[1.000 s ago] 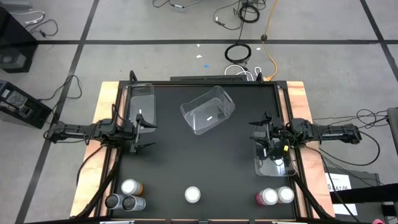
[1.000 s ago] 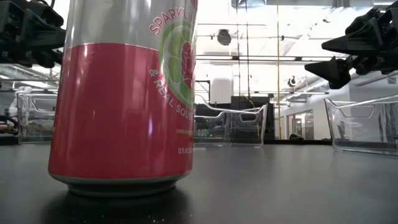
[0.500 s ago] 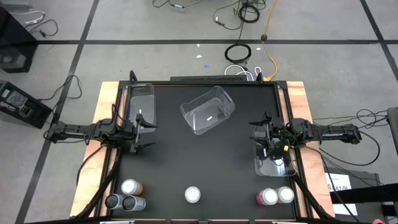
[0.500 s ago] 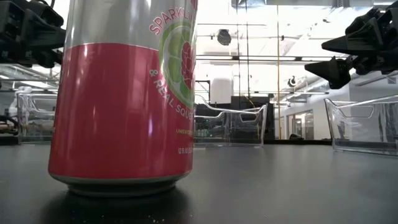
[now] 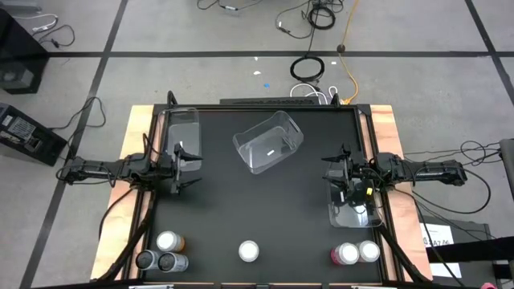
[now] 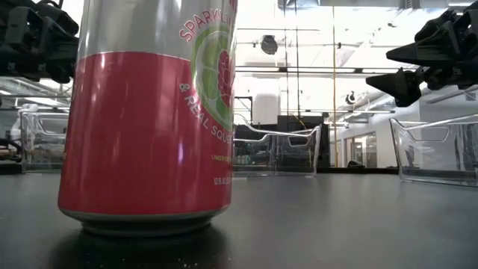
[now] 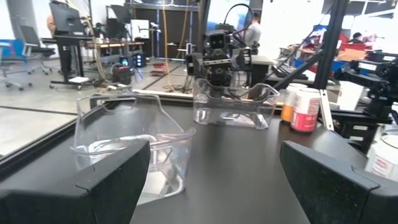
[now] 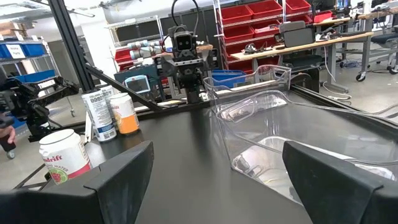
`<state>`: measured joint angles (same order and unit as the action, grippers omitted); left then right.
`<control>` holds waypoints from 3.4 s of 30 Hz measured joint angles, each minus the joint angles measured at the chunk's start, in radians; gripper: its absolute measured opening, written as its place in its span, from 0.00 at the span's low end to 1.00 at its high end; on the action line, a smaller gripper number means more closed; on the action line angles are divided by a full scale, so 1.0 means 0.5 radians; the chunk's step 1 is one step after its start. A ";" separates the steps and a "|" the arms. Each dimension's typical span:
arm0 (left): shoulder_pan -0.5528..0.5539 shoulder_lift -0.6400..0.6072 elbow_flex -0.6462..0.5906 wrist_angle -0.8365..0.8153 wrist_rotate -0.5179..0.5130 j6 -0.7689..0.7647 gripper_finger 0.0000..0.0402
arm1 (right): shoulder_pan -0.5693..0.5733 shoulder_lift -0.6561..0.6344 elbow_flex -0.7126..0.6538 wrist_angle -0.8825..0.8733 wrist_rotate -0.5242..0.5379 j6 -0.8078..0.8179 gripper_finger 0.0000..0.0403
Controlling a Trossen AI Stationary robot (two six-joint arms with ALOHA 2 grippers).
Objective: Sort soda cans
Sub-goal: Move the top transparent bin to the center
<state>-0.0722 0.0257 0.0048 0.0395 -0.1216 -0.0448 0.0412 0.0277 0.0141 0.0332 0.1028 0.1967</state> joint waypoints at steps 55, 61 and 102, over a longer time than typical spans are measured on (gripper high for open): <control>0.000 0.000 -0.001 0.012 -0.201 -0.003 0.92 | 0.000 0.000 0.000 0.000 0.001 0.000 0.87; 0.000 0.000 -0.001 0.011 -0.201 -0.004 0.92 | 0.000 -0.001 0.000 0.000 0.001 0.000 0.87; 0.000 0.000 -0.001 0.010 -0.201 -0.004 0.92 | 0.000 0.000 0.000 0.000 0.000 0.000 0.87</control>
<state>-0.0721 0.0257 0.0044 0.0444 -0.2222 -0.0467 0.0410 0.0277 0.0143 0.0330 0.1028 0.1967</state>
